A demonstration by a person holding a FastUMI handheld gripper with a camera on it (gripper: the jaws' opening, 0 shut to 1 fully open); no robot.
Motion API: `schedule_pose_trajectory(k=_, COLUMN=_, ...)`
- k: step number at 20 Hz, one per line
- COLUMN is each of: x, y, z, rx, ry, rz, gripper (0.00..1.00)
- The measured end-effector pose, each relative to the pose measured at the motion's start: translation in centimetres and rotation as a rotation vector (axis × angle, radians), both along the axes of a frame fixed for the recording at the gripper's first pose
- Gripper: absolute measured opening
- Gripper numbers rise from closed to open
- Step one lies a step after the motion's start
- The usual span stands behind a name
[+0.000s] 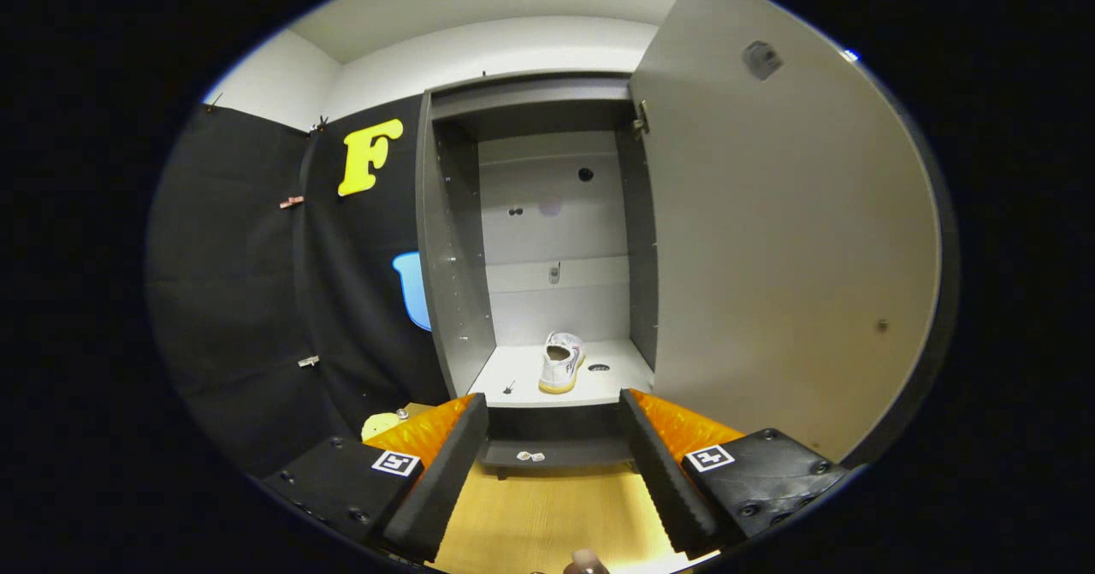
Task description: Open the shoe cabinet door, grab the shoes and put them into the shoe cabinet, then close the shoe cabinet door.
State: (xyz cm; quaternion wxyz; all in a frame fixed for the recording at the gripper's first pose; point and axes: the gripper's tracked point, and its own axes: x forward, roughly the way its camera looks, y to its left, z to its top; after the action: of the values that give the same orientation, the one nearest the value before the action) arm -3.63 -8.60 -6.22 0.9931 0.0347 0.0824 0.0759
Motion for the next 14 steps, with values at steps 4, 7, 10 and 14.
schedule_pose_trajectory(k=4, x=-4.3, y=-6.4, z=1.9, rx=-0.001, ry=0.012, rz=0.017, gripper=0.96)
schedule_pose_trajectory(k=7, x=-6.1, y=-11.2, z=2.7, rx=0.024, ry=0.013, rz=0.020, gripper=0.97)
schedule_pose_trajectory(k=10, x=-7.4, y=-14.9, z=2.8, rx=0.022, ry=0.014, rz=0.029, gripper=0.98)
schedule_pose_trajectory(k=14, x=-7.8, y=-18.6, z=3.9, rx=0.035, ry=-0.013, rz=0.012, gripper=0.98)
